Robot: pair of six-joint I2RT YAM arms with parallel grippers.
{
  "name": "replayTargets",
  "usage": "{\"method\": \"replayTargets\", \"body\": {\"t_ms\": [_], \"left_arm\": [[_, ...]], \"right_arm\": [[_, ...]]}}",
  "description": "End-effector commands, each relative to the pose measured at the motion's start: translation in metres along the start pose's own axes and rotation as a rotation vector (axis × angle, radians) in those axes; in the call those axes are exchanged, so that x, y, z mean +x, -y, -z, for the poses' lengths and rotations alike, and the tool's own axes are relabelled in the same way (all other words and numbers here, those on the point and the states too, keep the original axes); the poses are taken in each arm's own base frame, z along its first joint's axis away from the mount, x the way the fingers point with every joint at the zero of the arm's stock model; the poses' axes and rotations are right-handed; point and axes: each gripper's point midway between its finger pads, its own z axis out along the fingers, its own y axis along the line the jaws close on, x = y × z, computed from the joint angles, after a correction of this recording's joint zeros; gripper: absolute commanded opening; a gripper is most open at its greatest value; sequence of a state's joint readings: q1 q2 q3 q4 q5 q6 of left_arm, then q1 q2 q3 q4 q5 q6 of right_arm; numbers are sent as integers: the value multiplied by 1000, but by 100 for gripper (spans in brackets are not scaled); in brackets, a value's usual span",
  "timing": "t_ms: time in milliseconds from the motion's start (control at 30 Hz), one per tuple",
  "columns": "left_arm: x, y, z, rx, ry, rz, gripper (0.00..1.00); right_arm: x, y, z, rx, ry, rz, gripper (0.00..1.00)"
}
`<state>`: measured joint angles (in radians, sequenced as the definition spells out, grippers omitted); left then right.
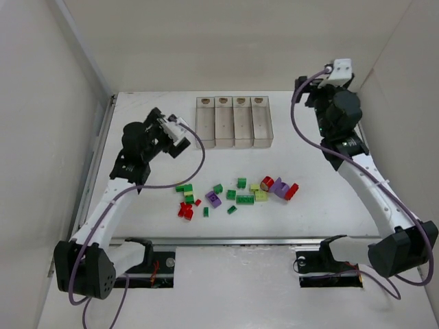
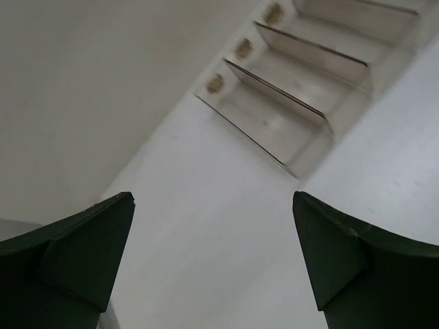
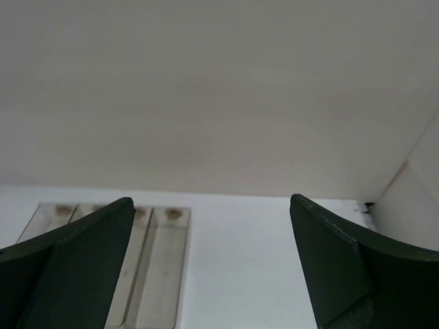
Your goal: Sort the legos into containers by color
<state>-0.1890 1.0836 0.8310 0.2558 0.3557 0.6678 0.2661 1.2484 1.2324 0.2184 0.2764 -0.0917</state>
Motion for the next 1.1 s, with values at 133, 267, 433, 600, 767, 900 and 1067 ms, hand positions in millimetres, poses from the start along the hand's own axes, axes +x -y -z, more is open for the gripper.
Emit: {"method": "replayTargets", "body": {"t_ms": [133,267,433,600,767,900,1067], "left_arm": [[82,109,26,499,-294,-18,94],[110,124,42,686,-415,-126,81],[143,146,60,936,-591,-110,81],[160,159,59,1023,-615,-96,81],[170,172,77,1084,-628,-108,81],[173,172,62,975,-640,-48,79],[180,170,52,915,-649,-62,61]], "right_arm": [[98,-110,44,-336,-290,83,100],[117,-157,60,-458,-334,75,97],[131,-180,70,-495,-370,67,97],[134,-188,73,-523,-378,67,97],[143,-187,71,-514,-393,90,97],[150,-188,68,-508,-403,106,97],[153,-192,62,-512,-406,127,97]]}}
